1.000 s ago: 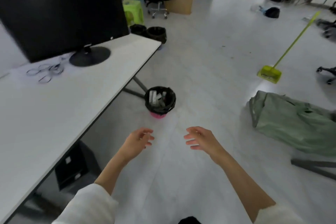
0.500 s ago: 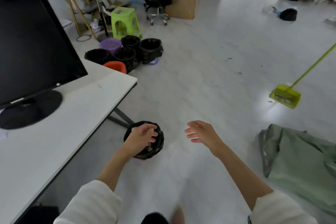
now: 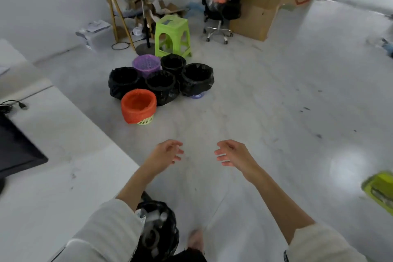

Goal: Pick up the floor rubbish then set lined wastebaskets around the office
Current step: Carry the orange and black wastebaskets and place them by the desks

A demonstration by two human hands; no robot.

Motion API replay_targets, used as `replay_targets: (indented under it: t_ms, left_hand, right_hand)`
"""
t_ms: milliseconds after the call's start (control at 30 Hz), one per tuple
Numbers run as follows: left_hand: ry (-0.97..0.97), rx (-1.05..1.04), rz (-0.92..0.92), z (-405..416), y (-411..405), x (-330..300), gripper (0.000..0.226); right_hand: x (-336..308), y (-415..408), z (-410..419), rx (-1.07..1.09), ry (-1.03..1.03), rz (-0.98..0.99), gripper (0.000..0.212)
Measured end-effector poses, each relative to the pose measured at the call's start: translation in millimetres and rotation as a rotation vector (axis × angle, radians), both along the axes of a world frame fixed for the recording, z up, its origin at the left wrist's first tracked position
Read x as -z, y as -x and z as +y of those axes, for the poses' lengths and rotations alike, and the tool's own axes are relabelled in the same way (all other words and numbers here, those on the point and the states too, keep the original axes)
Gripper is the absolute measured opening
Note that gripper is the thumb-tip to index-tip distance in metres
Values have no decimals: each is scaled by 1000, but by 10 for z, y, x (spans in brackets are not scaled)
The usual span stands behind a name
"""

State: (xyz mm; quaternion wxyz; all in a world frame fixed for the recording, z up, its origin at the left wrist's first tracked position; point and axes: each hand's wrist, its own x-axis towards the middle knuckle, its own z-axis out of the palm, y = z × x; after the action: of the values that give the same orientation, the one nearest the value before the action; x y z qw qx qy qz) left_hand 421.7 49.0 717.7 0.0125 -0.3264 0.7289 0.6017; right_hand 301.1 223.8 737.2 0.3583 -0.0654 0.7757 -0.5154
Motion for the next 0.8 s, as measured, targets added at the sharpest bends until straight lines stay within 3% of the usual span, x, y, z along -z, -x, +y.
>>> replay_targets:
  t_ms: [267, 533, 800]
  left_hand:
    - [-61, -123, -115, -840, 1652, 167, 18]
    - [-196, -468, -178, -1850, 3163, 543, 17]
    - [-240, -736, -207, -2733, 3692, 836, 17]
  right_hand:
    - [129, 1975, -911, -84, -34, -28, 16]
    - [539, 3890, -2372, -229, -59, -86, 16]
    - [805, 4767, -3799, -487, -165, -144, 16]
